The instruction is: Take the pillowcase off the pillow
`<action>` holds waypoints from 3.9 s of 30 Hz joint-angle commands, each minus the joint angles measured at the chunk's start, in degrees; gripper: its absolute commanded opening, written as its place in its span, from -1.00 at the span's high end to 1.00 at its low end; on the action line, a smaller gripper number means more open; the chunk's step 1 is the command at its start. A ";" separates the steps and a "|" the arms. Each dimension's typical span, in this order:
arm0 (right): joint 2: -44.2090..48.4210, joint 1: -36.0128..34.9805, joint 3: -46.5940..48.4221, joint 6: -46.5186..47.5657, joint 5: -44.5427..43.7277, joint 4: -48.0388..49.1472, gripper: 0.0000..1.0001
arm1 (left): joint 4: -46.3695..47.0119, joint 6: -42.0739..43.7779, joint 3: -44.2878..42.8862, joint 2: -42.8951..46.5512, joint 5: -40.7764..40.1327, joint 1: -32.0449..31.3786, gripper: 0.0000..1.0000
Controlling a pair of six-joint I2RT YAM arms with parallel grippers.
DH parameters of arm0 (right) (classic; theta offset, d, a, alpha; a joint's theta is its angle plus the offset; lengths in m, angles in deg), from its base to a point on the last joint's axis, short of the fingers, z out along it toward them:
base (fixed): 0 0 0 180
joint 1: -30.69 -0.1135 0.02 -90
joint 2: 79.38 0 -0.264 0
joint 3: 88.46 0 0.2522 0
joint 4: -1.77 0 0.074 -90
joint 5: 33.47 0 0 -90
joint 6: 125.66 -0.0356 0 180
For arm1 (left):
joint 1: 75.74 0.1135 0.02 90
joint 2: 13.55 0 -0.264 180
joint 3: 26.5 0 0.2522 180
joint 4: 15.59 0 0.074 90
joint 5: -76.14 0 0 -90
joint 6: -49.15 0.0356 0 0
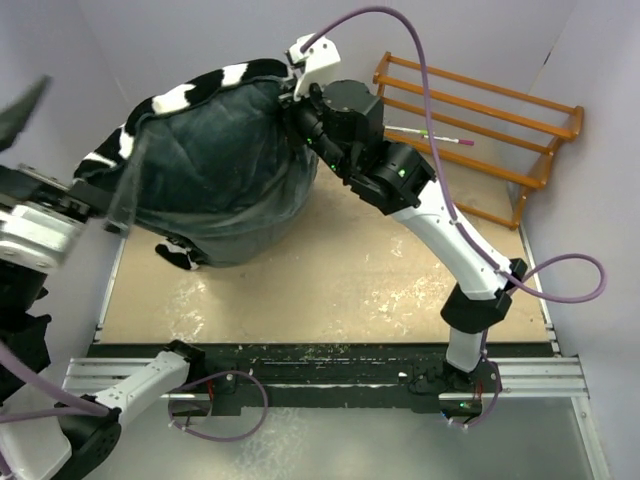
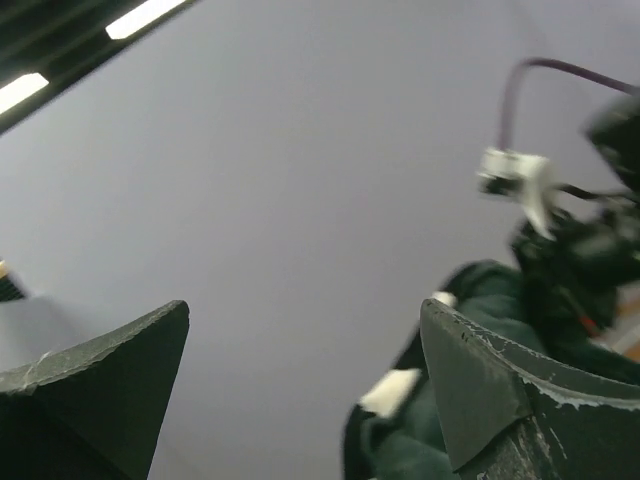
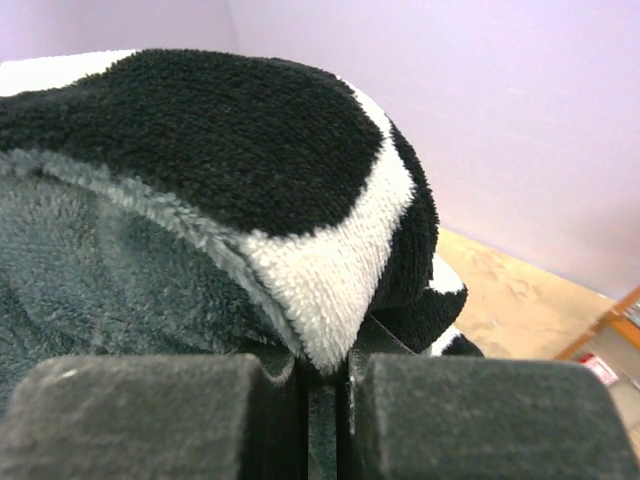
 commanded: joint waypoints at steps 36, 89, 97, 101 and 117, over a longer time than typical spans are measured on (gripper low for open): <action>-2.23 -4.76 8.77 -24.42 8.11 6.79 1.00 | 9.06 5.71 29.05 0.05 -10.32 -0.21 -0.99; 29.23 -3.08 -39.34 -16.28 -0.49 33.63 -0.06 | -3.12 -4.83 17.76 -7.33 -2.69 -0.16 0.94; 22.37 -13.99 -39.96 -5.23 4.92 38.47 -0.23 | -3.47 -5.66 15.39 -9.09 -3.10 -0.23 0.94; 16.81 -14.34 -36.74 -3.57 7.25 37.96 -0.21 | -4.62 -5.55 13.76 -9.25 -2.99 -0.17 0.94; 17.86 -2.19 -47.43 -4.44 -1.90 44.24 -0.44 | -10.76 -7.09 8.66 -7.01 -0.26 -0.20 0.98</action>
